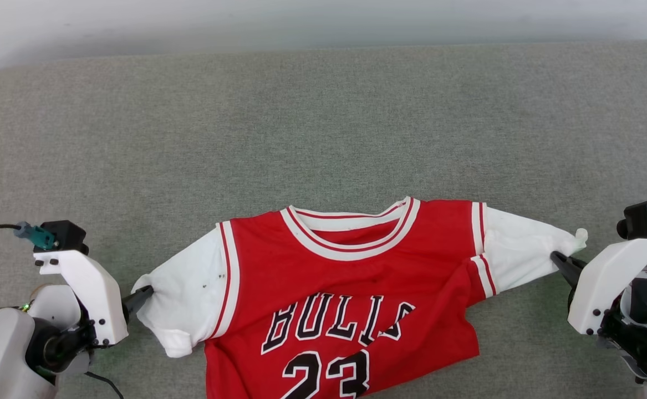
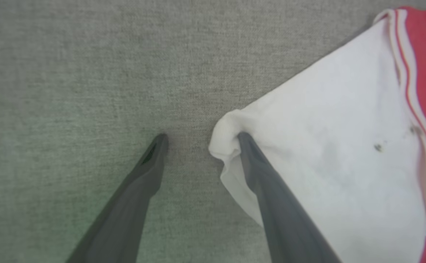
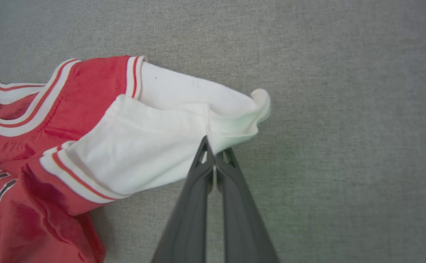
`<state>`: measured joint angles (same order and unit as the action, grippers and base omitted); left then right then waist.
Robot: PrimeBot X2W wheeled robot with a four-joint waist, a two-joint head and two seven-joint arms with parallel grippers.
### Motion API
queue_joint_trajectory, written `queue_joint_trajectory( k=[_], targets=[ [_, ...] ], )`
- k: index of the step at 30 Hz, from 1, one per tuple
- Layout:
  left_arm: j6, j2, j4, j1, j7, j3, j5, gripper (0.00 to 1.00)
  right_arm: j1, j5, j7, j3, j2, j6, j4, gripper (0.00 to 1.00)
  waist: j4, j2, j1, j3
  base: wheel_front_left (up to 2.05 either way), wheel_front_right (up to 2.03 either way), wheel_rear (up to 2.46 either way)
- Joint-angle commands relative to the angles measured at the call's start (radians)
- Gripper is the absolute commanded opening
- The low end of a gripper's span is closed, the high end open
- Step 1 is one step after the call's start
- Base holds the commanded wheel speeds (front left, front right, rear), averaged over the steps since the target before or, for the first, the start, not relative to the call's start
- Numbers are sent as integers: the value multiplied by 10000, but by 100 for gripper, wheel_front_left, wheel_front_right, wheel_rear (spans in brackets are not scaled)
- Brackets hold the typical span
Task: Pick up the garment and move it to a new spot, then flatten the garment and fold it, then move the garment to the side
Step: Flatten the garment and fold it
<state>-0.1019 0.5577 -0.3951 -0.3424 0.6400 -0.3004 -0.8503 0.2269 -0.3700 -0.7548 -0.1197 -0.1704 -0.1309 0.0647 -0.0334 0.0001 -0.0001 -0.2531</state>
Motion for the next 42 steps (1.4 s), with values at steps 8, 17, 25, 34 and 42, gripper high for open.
queue_joint_trajectory(
  k=[8, 17, 25, 34, 42],
  targets=[
    [-273, -1137, -855, 132, 296, -1058, -163, 0, 137, 176, 319, -30, -137, 3, 167, 0, 48, -1, 1, 211, 0, 0, 0],
    [535, -248, -89, -820, -1621, -502, 1178, 0, 286, 439, 756, -98, -450, 3, 412, 0, 371, -1, 1, 1003, 0, 0, 0],
    [1316, -41, 385, -2398, -2755, -337, 2354, 0, 1534, 857, 1225, 134, -1302, 9, 1163, 0, 504, -1, 1, 1578, 0, 0, 0],
    [1383, -322, -841, -5552, -3898, -81, 2967, 0, 4994, 866, 2421, 1055, -2167, 9, 2484, 0, 233, -1, 1, 609, 0, 0, 0],
    [1381, -316, -1785, -8690, -5299, 301, 3415, 0, 8647, 1337, 4198, 1457, -2413, 11, 3623, 0, -25, -1, 1, -1115, 0, 0, 0]
  ],
)
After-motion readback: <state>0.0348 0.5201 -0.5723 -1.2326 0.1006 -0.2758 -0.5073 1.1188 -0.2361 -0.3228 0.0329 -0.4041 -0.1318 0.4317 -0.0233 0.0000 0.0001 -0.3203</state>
